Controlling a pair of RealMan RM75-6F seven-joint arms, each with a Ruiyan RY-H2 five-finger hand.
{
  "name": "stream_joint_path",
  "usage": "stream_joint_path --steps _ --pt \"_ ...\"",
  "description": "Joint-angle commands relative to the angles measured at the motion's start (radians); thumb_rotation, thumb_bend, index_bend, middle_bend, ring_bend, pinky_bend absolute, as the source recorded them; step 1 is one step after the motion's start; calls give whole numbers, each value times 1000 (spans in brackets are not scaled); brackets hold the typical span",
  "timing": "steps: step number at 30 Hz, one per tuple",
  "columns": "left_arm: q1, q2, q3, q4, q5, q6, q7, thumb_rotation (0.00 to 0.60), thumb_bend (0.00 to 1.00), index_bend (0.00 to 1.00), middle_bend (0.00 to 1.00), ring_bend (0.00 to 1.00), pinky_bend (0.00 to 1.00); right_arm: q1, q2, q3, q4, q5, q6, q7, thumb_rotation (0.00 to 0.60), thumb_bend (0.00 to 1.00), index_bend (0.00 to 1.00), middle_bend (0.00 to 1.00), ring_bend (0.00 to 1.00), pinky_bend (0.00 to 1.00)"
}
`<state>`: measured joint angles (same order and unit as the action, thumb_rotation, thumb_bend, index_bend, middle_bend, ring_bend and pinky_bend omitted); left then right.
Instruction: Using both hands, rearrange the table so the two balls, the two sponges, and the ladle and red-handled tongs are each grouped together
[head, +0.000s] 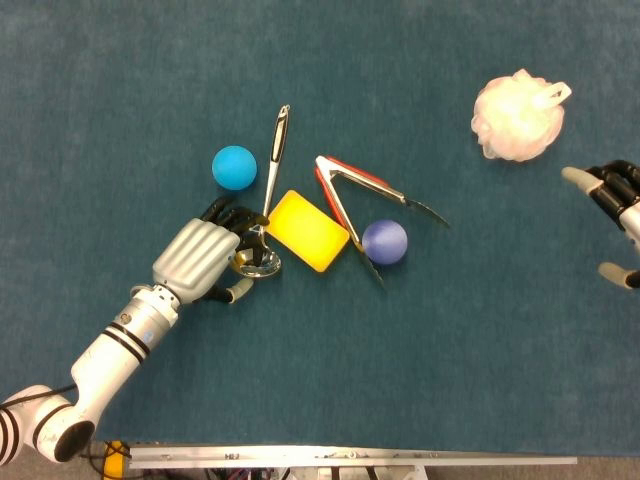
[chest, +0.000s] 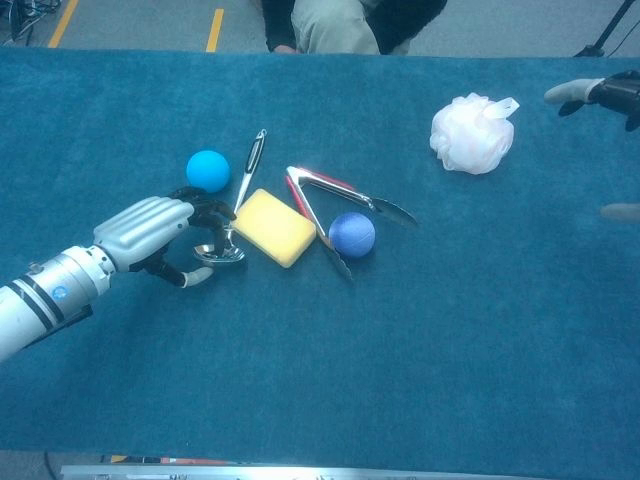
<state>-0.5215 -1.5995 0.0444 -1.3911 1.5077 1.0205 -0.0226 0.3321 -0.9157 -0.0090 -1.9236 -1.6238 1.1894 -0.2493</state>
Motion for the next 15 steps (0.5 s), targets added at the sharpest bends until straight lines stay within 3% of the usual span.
stream_joint_path --steps 1,15 --pt "0 -4 0 3 6 5 -11 600 323 507 220 150 2 -1 1 0 -1 0 1 0 600 27 149 256 197 385" --pt "-12 -13 5 12 40 14 -32 600 375 618 293 214 31 -6 6 2 -2 -1 6 14 600 27 159 256 197 385"
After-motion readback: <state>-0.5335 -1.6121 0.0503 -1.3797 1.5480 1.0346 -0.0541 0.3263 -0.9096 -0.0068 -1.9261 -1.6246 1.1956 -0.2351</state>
